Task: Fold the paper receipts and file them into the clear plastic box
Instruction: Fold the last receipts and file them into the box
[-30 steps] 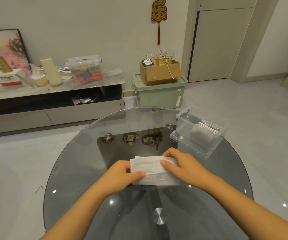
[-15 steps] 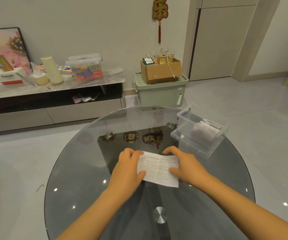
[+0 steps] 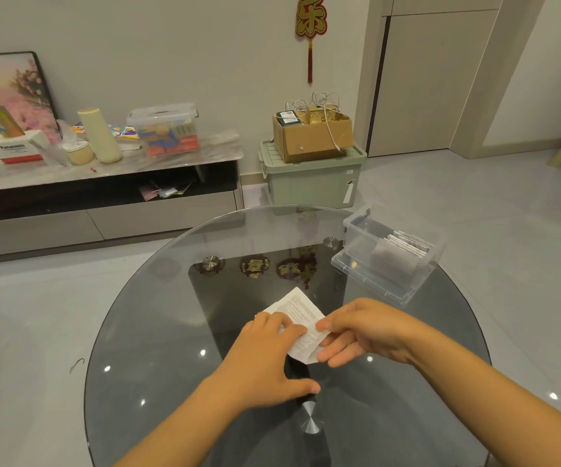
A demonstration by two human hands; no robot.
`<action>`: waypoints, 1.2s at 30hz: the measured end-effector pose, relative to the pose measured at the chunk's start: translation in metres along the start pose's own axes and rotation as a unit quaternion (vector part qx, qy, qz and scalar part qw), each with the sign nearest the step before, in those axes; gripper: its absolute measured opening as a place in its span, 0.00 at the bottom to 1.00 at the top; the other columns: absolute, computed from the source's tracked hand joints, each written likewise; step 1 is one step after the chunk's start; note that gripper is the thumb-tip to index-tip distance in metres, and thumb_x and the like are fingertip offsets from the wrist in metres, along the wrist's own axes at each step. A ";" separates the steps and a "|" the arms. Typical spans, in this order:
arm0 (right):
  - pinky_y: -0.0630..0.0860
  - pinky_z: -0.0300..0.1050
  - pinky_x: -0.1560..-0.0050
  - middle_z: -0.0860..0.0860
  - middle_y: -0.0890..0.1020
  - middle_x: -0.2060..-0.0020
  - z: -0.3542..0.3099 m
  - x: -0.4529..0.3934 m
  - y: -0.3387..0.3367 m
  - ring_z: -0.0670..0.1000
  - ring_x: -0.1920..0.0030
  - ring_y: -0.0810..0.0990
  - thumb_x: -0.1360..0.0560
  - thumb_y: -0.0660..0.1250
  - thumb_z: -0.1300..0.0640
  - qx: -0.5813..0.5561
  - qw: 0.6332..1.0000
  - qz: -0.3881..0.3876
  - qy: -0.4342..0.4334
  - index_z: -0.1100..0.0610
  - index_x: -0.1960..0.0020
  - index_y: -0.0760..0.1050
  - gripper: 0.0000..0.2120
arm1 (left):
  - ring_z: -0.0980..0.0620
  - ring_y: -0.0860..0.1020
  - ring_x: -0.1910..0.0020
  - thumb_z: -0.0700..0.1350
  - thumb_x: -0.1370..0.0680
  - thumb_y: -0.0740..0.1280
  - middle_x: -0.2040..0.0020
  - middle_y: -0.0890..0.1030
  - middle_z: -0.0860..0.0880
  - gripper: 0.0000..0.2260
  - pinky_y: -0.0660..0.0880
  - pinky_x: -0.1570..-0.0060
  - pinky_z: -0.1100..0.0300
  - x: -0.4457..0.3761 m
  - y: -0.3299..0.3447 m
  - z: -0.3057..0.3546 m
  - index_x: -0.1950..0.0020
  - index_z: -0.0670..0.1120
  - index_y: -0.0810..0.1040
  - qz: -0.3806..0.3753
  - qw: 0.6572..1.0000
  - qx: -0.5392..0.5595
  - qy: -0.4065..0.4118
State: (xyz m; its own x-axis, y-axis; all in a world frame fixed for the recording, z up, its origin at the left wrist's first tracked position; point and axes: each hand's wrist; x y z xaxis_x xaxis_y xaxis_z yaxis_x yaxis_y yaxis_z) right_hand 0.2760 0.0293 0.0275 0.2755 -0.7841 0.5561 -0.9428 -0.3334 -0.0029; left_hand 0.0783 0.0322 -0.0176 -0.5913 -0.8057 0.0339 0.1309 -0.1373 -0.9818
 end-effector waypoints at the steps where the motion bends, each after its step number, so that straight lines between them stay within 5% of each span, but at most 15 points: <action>1: 0.81 0.41 0.65 0.59 0.82 0.59 -0.001 0.001 -0.001 0.52 0.64 0.83 0.23 0.63 0.62 0.008 1.000 0.004 -0.005 0.67 0.44 0.77 0.11 | 0.54 0.61 0.35 0.68 0.27 0.60 0.33 0.65 0.56 0.31 0.62 0.34 0.59 -0.001 0.001 -0.001 0.28 0.57 0.63 0.014 1.000 0.002 0.003; 4: 0.70 0.36 0.72 0.52 0.79 0.61 -0.001 0.002 -0.003 0.44 0.72 0.74 0.24 0.65 0.55 0.129 0.989 0.058 -0.043 0.56 0.44 0.79 0.11 | 0.55 0.66 0.40 0.61 0.22 0.56 0.38 0.72 0.57 0.19 0.67 0.39 0.60 -0.003 -0.002 -0.005 0.34 0.58 0.72 0.033 0.998 0.061 0.000; 6: 0.68 0.35 0.70 0.48 0.79 0.62 0.000 0.002 -0.002 0.43 0.71 0.72 0.24 0.66 0.52 0.170 0.978 0.091 -0.076 0.49 0.44 0.79 0.10 | 0.56 0.70 0.47 0.59 0.20 0.55 0.49 0.77 0.58 0.15 0.71 0.45 0.57 -0.003 -0.005 -0.007 0.50 0.56 0.79 0.036 0.993 0.113 -0.006; 9: 0.73 0.34 0.65 0.49 0.79 0.59 0.003 -0.001 0.000 0.46 0.64 0.77 0.24 0.66 0.54 0.160 0.965 0.137 -0.153 0.45 0.42 0.76 0.12 | 0.54 0.70 0.64 0.54 0.20 0.58 0.68 0.70 0.52 0.19 0.70 0.62 0.60 -0.004 -0.008 -0.006 0.70 0.50 0.66 0.071 0.983 0.158 -0.054; 11: 0.75 0.32 0.58 0.47 0.79 0.52 0.007 -0.006 0.000 0.50 0.56 0.80 0.25 0.66 0.58 0.164 0.949 0.167 -0.212 0.45 0.39 0.74 0.16 | 0.56 0.68 0.69 0.51 0.20 0.60 0.70 0.69 0.54 0.17 0.63 0.70 0.66 -0.007 -0.008 -0.007 0.69 0.51 0.65 0.099 0.970 0.199 -0.103; 16: 0.76 0.32 0.50 0.44 0.72 0.39 0.020 -0.021 0.008 0.42 0.47 0.78 0.26 0.66 0.63 0.219 0.920 0.153 -0.287 0.43 0.37 0.71 0.23 | 0.59 0.71 0.63 0.47 0.22 0.63 0.58 0.72 0.55 0.02 0.66 0.67 0.71 -0.012 -0.005 -0.015 0.54 0.52 0.72 0.139 0.950 0.237 -0.145; 23: 0.72 0.31 0.44 0.40 0.64 0.32 0.029 -0.036 0.012 0.41 0.41 0.74 0.26 0.66 0.59 0.332 0.890 0.129 -0.284 0.42 0.34 0.70 0.23 | 0.58 0.75 0.57 0.42 0.25 0.69 0.38 0.65 0.52 0.26 0.70 0.55 0.70 -0.016 0.001 -0.024 0.30 0.51 0.64 0.113 0.939 0.266 -0.185; 28: 0.59 0.38 0.31 0.44 0.68 0.30 0.031 -0.037 0.017 0.44 0.30 0.63 0.24 0.64 0.47 0.476 0.836 0.107 -0.252 0.47 0.34 0.72 0.19 | 0.53 0.59 0.31 0.48 0.23 0.66 0.28 0.60 0.53 0.17 0.59 0.34 0.61 -0.013 0.006 -0.029 0.35 0.53 0.74 0.100 0.976 0.136 -0.141; 36: 0.58 0.40 0.33 0.44 0.71 0.33 0.029 -0.030 0.018 0.45 0.33 0.67 0.28 0.66 0.39 0.562 0.765 0.156 -0.273 0.48 0.38 0.73 0.22 | 0.57 0.68 0.39 0.56 0.24 0.63 0.38 0.71 0.57 0.20 0.59 0.35 0.58 -0.010 -0.002 -0.024 0.32 0.54 0.71 0.038 0.993 0.089 -0.066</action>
State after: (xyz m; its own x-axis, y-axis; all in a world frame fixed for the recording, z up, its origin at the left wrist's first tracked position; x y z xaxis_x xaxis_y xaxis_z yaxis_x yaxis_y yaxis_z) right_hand 0.2560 0.0312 -0.0131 0.3964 -0.9169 -0.0458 -0.3064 -0.0851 -0.9481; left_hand 0.0650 0.0546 -0.0199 -0.4669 -0.8843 -0.0025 0.3170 -0.1647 -0.9340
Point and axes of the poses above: each hand's wrist, its own x-axis away from the middle knuckle, its own y-axis out of the palm, z = x × y
